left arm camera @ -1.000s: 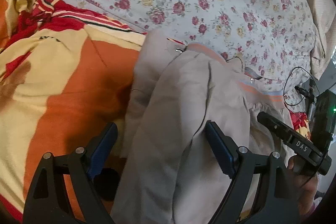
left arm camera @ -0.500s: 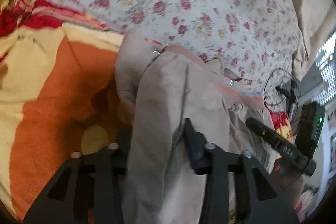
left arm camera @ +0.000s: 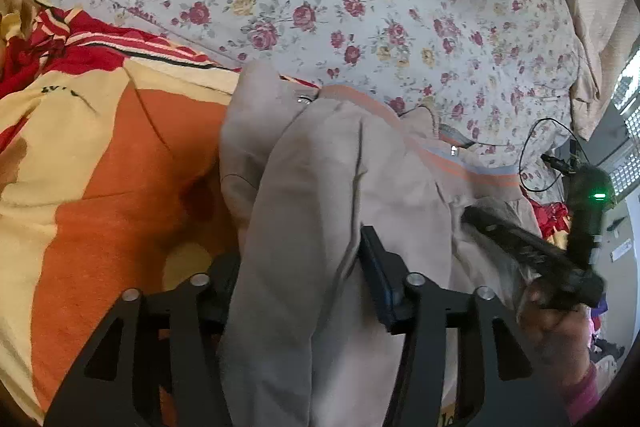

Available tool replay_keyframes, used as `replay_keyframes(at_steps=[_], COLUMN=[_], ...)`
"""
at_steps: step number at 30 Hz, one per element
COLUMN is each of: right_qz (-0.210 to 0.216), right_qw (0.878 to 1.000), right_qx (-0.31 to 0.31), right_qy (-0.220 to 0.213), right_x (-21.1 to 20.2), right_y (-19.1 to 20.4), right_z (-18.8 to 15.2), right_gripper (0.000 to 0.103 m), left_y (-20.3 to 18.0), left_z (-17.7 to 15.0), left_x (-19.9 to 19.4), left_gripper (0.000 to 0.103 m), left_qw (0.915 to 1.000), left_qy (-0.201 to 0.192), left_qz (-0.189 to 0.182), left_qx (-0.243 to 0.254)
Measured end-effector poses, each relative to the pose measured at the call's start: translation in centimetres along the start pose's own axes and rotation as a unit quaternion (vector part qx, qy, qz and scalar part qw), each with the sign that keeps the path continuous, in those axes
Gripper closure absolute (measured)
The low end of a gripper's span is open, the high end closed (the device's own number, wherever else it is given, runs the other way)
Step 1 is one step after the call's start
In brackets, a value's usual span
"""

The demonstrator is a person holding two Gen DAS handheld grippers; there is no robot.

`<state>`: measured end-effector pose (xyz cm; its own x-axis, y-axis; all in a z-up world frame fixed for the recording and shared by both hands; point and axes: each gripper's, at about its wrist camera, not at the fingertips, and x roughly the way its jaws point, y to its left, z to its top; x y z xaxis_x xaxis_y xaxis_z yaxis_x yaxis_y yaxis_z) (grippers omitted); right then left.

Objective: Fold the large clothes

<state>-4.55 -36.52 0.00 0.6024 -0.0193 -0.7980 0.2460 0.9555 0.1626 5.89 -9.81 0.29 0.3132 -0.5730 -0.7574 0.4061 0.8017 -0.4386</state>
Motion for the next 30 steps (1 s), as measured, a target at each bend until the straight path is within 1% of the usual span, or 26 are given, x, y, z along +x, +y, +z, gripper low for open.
replay_keyframes(at_steps=[2, 4, 6, 8, 9, 10, 13, 17, 19, 20, 22, 24, 25, 26, 27, 28, 29, 30], right_qz=[0.003, -0.004, -0.013, -0.022, -0.023, -0.027, -0.038, -0.013, -0.005, -0.002, 0.003, 0.004, 0.006, 0.009, 0.019, 0.030, 0.032, 0.029], right_qw=[1.000, 0.999, 1.000, 1.000, 1.000, 1.000, 0.999, 1.000, 1.000, 1.000, 1.000, 1.000, 1.000, 1.000, 1.000, 0.999, 0.999, 0.999], right_qx=[0.000, 0.000, 0.007, 0.017, 0.017, 0.012, 0.000, 0.002, -0.005, -0.004, -0.003, -0.007, -0.004, 0.001, 0.009, 0.011, 0.010, 0.008], right_qy=[-0.026, -0.040, -0.028, 0.002, 0.004, -0.005, -0.004, -0.017, -0.026, -0.026, -0.007, -0.004, -0.001, 0.002, -0.002, -0.013, -0.020, -0.025], right_x=[-1.5, -2.2, -1.1, 1.3, 1.9, 2.1, 1.6, -1.4, -2.6, -2.7, -1.7, -1.1, -1.5, -2.0, -3.0, -3.9, -4.4, -5.0], right_y=[-0.2, -0.6, -1.1, -1.8, -1.9, -1.8, -1.2, -1.0, -0.9, -1.0, -1.2, -1.4, -1.4, -1.5, -1.6, -1.7, -1.6, -1.7], right_z=[0.2, 0.3, 0.3, 0.1, 0.0, -0.2, 0.0, -0.6, -1.5, -1.8, -2.8, -3.2, -3.0, -2.9, -2.7, -2.7, -2.7, -2.9], right_gripper=[0.075, 0.075, 0.075, 0.075, 0.075, 0.075, 0.075, 0.074, 0.072, 0.069, 0.065, 0.065, 0.064, 0.064, 0.064, 0.062, 0.057, 0.055], left_y=[0.0, 0.0, 0.0, 0.0, 0.0, 0.0, 0.1, 0.2, 0.2, 0.2, 0.2, 0.2, 0.0, -0.3, -0.6, -1.0, -1.3, -1.8], left_z=[0.0, 0.0, -0.1, -0.1, -0.1, -0.1, -0.1, -0.1, -0.2, -0.2, -0.3, -0.4, -0.5, -0.5, -0.6, -0.6, -0.7, -0.7], left_x=[0.1, 0.1, 0.2, 0.2, 0.3, 0.3, 0.5, 0.5, 0.6, 0.7, 0.8, 0.8, 0.8, 0.7, 0.5, 0.2, 0.0, -0.3], left_gripper=[0.049, 0.046, 0.044, 0.042, 0.042, 0.041, 0.038, 0.036, 0.033, 0.030, 0.028, 0.028, 0.029, 0.033, 0.047, 0.057, 0.060, 0.072], left_qw=[1.0000, 1.0000, 1.0000, 1.0000, 1.0000, 1.0000, 0.9999, 0.9999, 0.9999, 0.9998, 0.9998, 0.9999, 0.9999, 1.0000, 1.0000, 0.9999, 0.9999, 0.9997], left_qy=[0.000, 0.000, 0.000, 0.001, 0.001, 0.001, 0.003, 0.002, 0.001, 0.000, -0.001, 0.001, 0.003, 0.006, 0.006, 0.004, 0.002, -0.004], left_qz=[0.002, 0.005, 0.007, 0.007, 0.007, 0.009, 0.010, 0.011, 0.014, 0.016, 0.015, 0.011, 0.008, 0.001, -0.006, -0.008, -0.003, 0.007], left_qx=[-0.001, 0.000, 0.000, -0.002, -0.002, -0.002, -0.004, -0.007, -0.007, -0.008, -0.011, -0.011, -0.008, -0.002, 0.003, 0.009, 0.015, 0.024])
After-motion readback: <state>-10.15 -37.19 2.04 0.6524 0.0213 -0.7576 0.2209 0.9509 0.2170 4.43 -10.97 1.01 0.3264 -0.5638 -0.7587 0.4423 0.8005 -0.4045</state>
